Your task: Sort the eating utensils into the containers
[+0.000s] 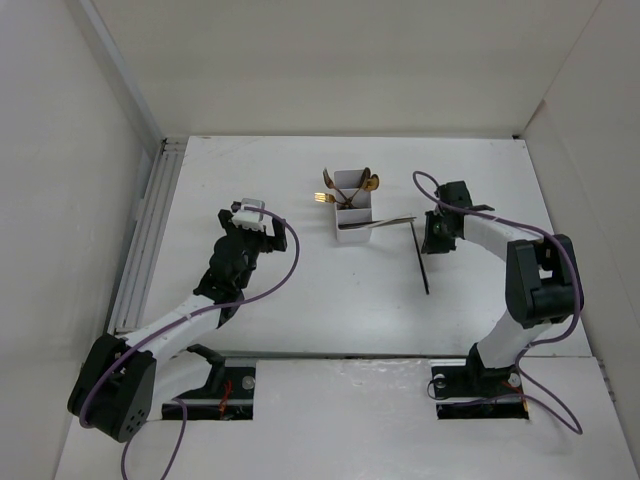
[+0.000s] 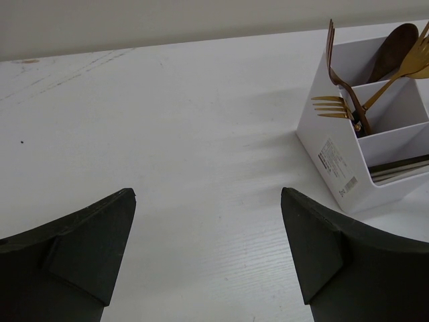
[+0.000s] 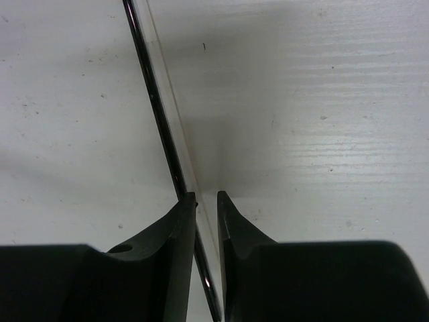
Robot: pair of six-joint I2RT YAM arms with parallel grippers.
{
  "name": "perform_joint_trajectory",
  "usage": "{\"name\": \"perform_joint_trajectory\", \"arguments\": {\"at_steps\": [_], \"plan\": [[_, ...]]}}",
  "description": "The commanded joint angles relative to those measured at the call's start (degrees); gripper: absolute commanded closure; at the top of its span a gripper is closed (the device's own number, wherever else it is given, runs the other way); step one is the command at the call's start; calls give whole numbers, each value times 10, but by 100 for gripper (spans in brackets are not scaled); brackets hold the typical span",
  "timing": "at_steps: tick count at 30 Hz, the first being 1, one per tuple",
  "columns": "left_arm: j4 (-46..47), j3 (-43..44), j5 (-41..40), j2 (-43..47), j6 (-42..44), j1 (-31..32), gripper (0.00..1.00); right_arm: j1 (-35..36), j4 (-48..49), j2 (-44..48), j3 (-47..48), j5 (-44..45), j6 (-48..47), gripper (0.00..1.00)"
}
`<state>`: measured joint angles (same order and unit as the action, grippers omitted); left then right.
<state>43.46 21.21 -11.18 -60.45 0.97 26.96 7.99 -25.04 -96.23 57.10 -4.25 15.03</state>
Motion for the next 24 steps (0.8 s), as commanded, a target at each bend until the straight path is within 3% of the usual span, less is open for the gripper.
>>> {"name": "perform_joint_trajectory", "arguments": {"at_steps": [1,24], "plan": [[26,1,2,11,-3,3,12,8,12,27,-3,6,4,75],[42,-4,2,11,-3,3,11,26,-29,-27,41,65,-2,74]]}}
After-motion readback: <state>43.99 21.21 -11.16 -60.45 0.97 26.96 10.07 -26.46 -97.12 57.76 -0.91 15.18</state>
